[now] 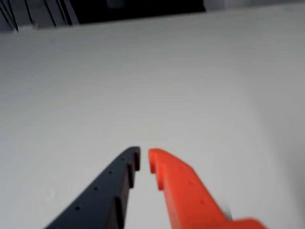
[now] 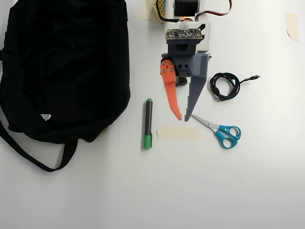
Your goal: Put the green marker into the black bag
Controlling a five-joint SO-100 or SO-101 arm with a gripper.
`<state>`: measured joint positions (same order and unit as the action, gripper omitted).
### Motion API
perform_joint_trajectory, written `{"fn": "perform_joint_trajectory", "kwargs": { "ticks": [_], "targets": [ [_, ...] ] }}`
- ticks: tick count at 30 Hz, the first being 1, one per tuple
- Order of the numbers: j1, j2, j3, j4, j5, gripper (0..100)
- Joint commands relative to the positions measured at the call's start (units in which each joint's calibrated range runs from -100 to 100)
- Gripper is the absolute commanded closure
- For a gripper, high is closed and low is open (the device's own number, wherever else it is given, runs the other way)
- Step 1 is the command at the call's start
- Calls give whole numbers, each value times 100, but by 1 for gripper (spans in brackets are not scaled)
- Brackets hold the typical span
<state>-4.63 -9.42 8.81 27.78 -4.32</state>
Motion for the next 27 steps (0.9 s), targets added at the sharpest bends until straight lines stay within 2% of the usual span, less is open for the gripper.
{"fn": "perform_joint_trajectory", "kwargs": {
  "ticks": [1, 27],
  "targets": [
    [-38, 104, -279, -590, 13, 98],
    [7, 801, -234, -2373, 13, 98]
  ]
}}
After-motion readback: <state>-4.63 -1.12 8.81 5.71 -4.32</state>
